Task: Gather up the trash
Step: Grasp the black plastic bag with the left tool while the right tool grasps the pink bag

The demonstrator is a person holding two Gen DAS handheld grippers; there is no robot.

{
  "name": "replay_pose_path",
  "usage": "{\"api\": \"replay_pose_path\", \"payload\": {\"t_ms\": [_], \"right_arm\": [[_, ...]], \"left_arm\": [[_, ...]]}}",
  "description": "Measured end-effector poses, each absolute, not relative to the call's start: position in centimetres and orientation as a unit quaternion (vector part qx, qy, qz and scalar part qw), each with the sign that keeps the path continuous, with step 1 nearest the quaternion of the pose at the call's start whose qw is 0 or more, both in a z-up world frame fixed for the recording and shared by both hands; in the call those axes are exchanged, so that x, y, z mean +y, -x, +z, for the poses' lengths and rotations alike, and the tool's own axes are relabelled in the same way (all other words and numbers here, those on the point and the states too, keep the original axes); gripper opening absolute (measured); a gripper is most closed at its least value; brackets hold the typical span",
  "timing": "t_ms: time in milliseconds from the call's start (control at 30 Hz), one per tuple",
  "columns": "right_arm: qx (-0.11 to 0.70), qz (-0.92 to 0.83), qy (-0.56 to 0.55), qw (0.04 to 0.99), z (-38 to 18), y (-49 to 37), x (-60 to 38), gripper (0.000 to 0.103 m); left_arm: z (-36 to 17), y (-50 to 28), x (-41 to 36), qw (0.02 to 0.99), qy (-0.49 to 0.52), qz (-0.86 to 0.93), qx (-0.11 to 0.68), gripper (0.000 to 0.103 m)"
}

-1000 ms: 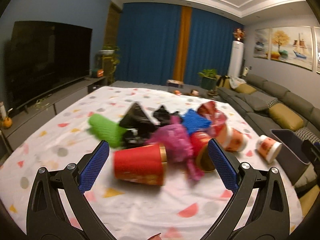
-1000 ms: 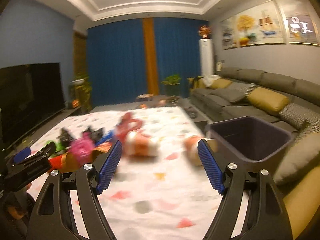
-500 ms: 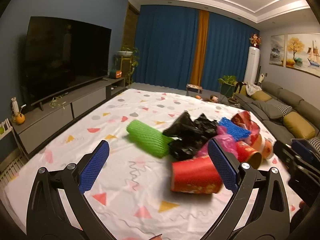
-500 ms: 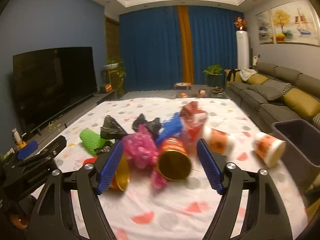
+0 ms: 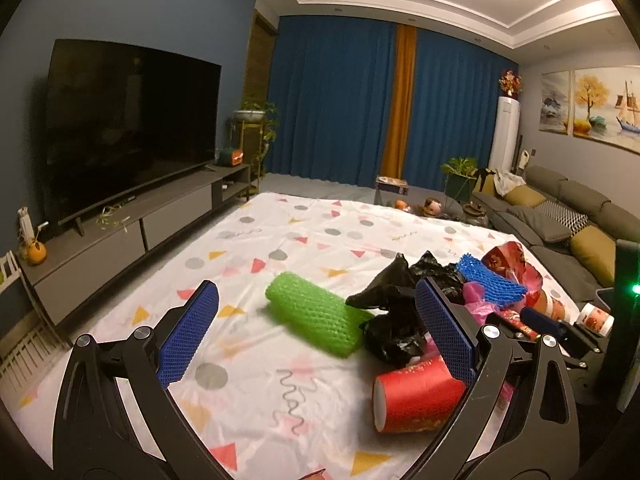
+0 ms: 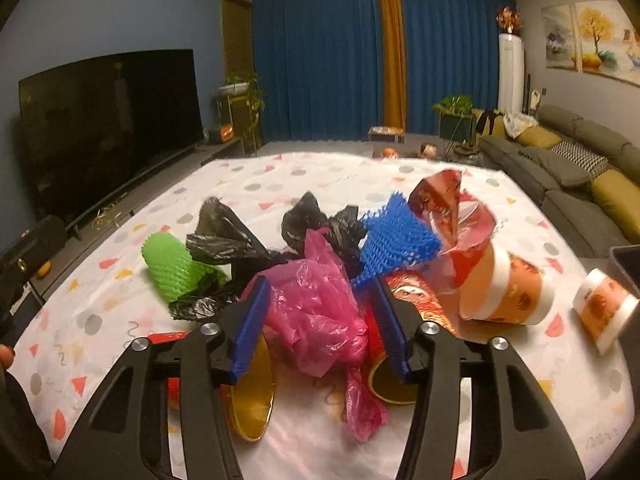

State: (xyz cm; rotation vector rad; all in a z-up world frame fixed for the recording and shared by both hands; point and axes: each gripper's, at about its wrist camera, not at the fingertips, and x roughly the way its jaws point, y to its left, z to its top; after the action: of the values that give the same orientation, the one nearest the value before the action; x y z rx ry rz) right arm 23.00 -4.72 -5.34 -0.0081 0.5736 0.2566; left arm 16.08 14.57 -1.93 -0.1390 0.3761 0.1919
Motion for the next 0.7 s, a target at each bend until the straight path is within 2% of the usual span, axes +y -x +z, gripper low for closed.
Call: {"api": "replay_pose_path", "payload": {"t_ms": [100, 367, 567, 700], "right_arm": [[0.294, 0.133, 0.01, 0.947, -6.0, -23.8, -4.3, 0.046], [0.304, 0.15, 0.017, 0.941, -6.6, -24.6, -3.9, 0.015], [0.276, 0.15, 0.017, 0.949, -5.5, -23.3, -4.4, 0.01], [0.255, 0.147, 0.01, 0.955, -4.3, -22.2, -5.1, 0.01]], "left_arm": [[-2.1, -17.2, 14.4, 0.975, 0.073, 0.081, 0.195, 0.097], [-2.6, -20.3, 13.2, 0.975, 0.066, 0.026, 0.211, 0.097], [-3.8, -23.1, 13.0, 0.969, 0.069, -0.014, 0.235, 0.09], [-5.1, -25.1, 13.4, 0.958, 0.087, -0.036, 0.272, 0.074]]}}
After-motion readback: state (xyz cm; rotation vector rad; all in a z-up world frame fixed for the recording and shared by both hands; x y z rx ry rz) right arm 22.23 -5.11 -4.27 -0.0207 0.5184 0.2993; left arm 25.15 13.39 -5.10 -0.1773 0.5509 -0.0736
